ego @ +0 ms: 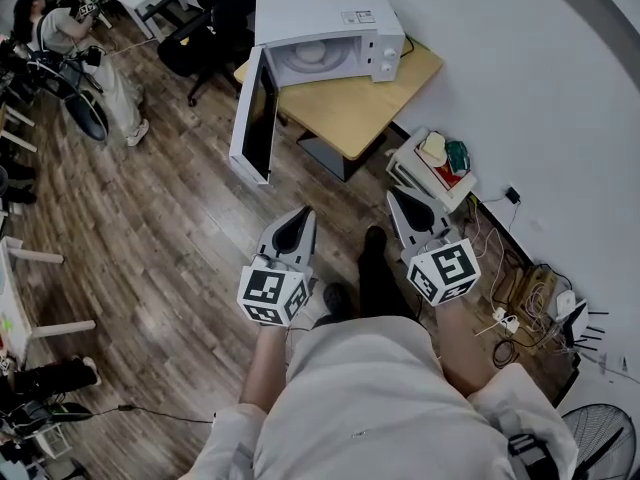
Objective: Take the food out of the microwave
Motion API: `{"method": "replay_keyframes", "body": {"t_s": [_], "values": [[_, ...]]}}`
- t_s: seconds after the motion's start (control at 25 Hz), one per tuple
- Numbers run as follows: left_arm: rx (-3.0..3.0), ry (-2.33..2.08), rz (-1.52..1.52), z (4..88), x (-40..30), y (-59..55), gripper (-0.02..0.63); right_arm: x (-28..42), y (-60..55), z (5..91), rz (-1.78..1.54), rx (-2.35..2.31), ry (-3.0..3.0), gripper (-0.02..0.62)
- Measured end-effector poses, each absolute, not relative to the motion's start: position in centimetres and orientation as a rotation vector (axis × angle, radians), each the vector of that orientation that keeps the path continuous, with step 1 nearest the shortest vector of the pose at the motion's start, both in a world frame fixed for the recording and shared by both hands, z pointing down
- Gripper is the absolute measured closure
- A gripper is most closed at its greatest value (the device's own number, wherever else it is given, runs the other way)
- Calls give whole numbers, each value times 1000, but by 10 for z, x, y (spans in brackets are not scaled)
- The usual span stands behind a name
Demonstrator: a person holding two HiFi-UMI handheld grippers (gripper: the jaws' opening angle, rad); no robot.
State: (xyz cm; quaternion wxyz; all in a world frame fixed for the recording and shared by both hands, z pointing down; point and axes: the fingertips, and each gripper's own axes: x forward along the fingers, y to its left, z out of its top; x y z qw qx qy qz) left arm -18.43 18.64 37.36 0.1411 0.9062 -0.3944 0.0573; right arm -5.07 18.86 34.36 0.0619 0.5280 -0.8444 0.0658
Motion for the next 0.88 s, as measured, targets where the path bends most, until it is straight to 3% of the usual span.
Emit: {"method": "replay_keyframes", "body": {"t_s": [0.88], "values": [[2562, -1197, 205, 380, -127, 57, 595, -13, 48, 352, 237, 1501, -2631, 595]]}}
